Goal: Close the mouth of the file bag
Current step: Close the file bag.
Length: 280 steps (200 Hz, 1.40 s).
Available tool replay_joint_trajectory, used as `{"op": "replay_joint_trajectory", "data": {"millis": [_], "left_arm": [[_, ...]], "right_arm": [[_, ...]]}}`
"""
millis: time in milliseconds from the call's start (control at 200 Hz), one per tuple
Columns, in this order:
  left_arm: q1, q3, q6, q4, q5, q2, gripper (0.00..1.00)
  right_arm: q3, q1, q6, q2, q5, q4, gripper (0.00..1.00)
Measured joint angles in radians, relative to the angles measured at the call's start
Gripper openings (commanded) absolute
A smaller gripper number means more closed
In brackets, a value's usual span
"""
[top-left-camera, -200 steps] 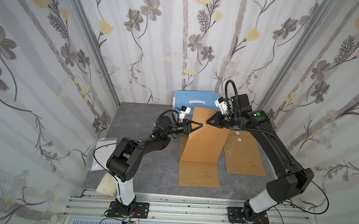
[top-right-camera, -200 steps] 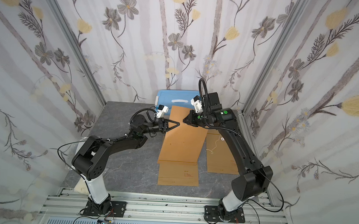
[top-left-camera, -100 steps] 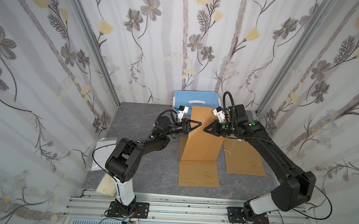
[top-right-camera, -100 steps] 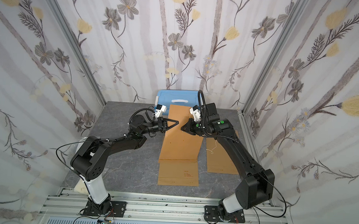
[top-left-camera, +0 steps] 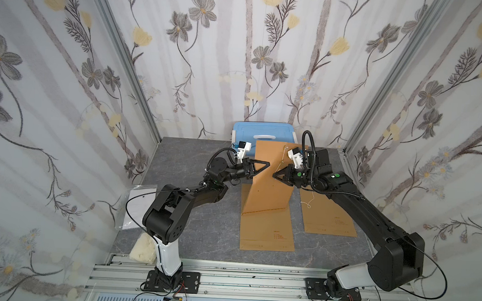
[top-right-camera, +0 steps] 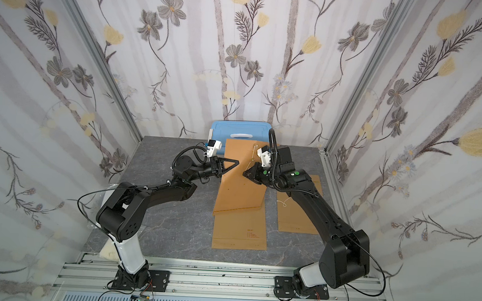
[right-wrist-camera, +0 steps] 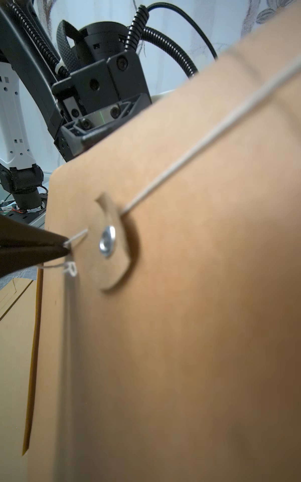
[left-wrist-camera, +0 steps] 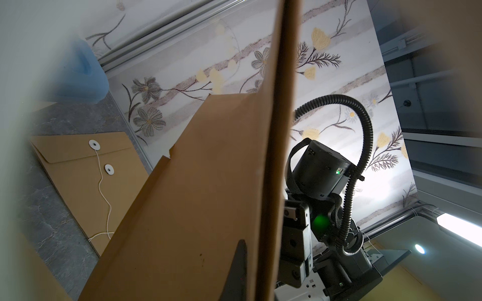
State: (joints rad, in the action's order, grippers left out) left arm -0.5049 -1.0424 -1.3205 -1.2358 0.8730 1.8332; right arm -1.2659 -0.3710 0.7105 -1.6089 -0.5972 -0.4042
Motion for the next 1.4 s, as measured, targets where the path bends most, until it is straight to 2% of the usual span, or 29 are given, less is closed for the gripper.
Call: {"op": "replay_joint_trajectory", "data": {"millis": [285, 689, 1124, 1399], "left_arm": [[0.001, 0.006, -0.027, -0.045, -0.010, 0.001, 0.00], [0.011, 0.010, -0.045, -0.054, -0.008, 0.000, 0.00], [0.012, 0.011, -0.048, -0.055, 0.014, -0.003, 0.00], [0.012, 0.017, -0.047, -0.055, 0.027, -0.014, 0.00]], "right_arm": [[0.043, 0.031, 0.033, 0.046, 0.016, 0.058, 0.00], [0.047, 0.134, 0.016, 0.086, 0.013, 0.030, 0.00], [-0.072, 0.208, -0.072, 0.092, -0.017, -0.120, 0.00], [-0.185, 0.212, -0.126, 0.060, -0.016, -0.220, 0.00]]}}
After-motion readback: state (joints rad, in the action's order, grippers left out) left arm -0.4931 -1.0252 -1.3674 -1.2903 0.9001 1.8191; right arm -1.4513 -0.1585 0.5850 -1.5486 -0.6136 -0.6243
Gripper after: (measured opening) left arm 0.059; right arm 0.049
